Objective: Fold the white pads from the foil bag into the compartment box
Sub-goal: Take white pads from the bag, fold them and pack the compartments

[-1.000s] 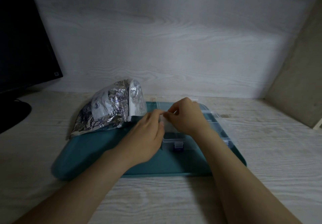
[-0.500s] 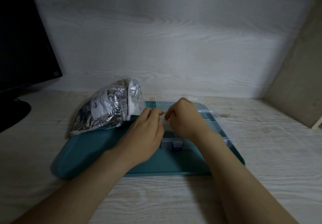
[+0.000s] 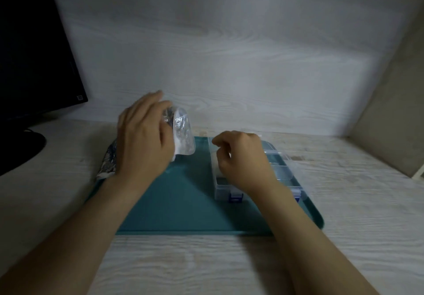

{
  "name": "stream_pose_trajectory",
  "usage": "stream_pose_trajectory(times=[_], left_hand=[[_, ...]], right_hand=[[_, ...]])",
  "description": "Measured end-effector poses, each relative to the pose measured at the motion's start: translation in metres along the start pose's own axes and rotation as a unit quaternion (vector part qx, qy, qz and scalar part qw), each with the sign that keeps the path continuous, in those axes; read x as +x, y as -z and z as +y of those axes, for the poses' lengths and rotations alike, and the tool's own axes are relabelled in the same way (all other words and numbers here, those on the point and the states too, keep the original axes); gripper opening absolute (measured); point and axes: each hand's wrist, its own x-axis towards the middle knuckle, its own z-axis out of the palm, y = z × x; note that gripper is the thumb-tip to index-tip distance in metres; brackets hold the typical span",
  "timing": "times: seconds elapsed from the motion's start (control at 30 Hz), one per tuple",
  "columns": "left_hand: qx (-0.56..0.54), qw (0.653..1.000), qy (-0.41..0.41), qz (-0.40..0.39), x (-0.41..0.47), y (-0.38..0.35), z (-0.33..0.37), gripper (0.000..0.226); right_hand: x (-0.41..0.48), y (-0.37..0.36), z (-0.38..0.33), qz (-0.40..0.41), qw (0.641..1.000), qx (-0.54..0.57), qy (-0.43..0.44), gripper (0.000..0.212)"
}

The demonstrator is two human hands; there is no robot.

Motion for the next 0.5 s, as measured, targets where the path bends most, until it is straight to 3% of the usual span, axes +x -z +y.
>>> stream_pose_trajectory(times=[0.23,0.37,0.5], left_hand=[[-0.055,0.978,0.192,-0.068,0.005,-0.002,-0.024,0.050],[-0.079,0.959,0.261,-0.071,0.004,-0.002,-0.026,0.055],[-0.123,0.942,0.298,-0.089,0.002,-0.005,-0.029,0.043]], right_hand=[[0.012,-0.028,-0.046,0.023,0.990,0.135,-0.022,0.025],[0.027,-0.046,-0.058,-0.041,0.981,0.175,-0.068,0.029],[0.029,-0.058,-0.057,-0.109,0.963,0.226,-0.098,0.021]])
